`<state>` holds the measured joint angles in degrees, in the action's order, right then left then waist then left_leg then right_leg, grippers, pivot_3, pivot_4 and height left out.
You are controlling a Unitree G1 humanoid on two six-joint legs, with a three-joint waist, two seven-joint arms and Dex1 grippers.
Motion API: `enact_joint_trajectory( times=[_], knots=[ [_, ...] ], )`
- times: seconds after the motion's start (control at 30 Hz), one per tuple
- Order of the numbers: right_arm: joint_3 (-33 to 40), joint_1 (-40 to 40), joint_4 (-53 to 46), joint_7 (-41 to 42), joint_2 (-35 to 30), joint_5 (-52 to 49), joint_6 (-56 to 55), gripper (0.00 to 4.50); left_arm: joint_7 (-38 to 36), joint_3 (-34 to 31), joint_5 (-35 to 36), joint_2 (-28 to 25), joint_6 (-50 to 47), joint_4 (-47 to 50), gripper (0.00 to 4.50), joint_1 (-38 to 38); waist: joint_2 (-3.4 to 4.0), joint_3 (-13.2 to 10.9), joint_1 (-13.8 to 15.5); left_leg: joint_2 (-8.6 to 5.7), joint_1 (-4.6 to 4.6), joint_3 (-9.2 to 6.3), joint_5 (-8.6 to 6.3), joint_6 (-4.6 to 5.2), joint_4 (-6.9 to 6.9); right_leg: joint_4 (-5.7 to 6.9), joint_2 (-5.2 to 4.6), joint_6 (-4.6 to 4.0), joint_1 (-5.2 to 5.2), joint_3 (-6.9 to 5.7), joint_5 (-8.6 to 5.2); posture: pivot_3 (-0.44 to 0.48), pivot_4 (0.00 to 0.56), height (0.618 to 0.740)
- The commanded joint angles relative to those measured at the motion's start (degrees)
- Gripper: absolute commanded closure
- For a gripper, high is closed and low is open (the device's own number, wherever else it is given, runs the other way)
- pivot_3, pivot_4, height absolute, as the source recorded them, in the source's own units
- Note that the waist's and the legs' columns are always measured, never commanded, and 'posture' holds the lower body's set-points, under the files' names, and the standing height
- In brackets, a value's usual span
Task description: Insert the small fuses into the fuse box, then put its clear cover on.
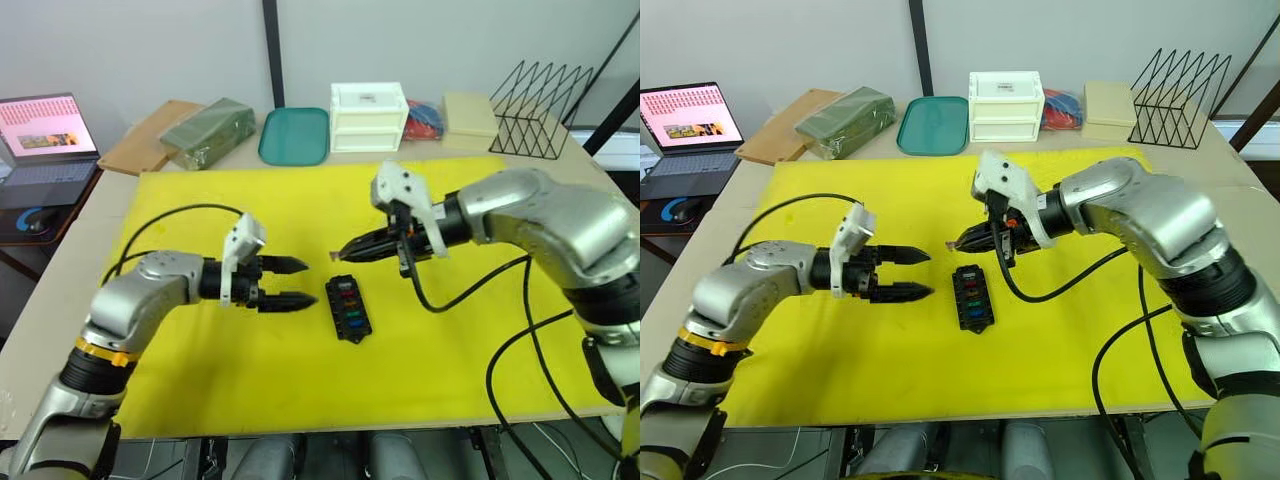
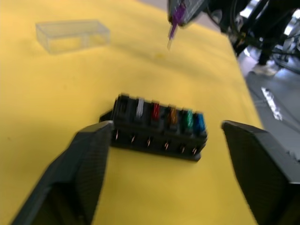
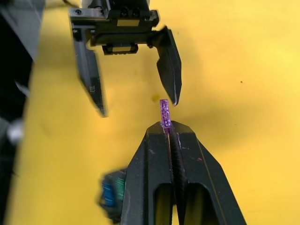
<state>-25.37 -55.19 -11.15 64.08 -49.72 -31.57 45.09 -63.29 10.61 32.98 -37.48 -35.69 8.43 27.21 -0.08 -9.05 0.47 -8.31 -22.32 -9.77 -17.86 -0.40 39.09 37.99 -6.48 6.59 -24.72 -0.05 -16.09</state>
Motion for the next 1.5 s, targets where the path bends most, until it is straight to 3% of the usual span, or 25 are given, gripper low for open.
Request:
enact_joint_trajectory(
  times=[0.03, 0.2, 0.47, 1.5],
  knots=[
    [-1.09, -0.49, 3.84, 5.21, 1.29, 5.5, -7.76, 4.5, -0.92, 1.02, -3.3, 0.4, 3.94, -0.55, 0.04, 0.05, 0.0, 0.0, 0.03, 0.0, -0.01, 0.0, 0.0, 0.0, 0.0, 0.0, 0.0, 0.0, 0.0, 0.0, 0.0, 0.0, 0.15, 0.74],
    [-2.35, -1.27, 11.59, 10.36, 4.75, 11.67, -14.31, 4.5, -1.85, 2.48, -6.59, 1.28, 7.1, -1.97, 0.04, -0.96, 0.0, -0.01, -0.04, 0.0, -0.03, -0.01, 0.0, 0.0, 0.0, 0.0, 0.01, 0.0, -0.04, 0.0, 0.0, 0.0, 0.15, 0.74],
    [-1.77, -0.07, 16.28, 14.04, 8.32, 16.67, -17.44, 4.5, -1.63, 2.36, -8.9, 3.03, 8.48, -2.36, 0.04, -1.82, 0.0, -0.01, -0.05, 0.0, -0.05, -0.02, 0.0, -0.01, 0.02, 0.01, 0.01, 0.0, -0.06, 0.0, 0.0, 0.0, 0.15, 0.74],
    [-1.48, 3.12, 21.95, 16.12, 12.19, 25.03, -21.53, 4.5, -2.16, 2.66, -10.5, 3.63, 8.6, 0.25, 0.04, -4.7, 0.01, 0.0, -0.23, 0.0, -0.05, -0.02, 0.01, -0.01, 0.03, 0.05, 0.01, 0.0, -0.08, 0.0, 0.0, 0.0, 0.15, 0.74]
  ],
)
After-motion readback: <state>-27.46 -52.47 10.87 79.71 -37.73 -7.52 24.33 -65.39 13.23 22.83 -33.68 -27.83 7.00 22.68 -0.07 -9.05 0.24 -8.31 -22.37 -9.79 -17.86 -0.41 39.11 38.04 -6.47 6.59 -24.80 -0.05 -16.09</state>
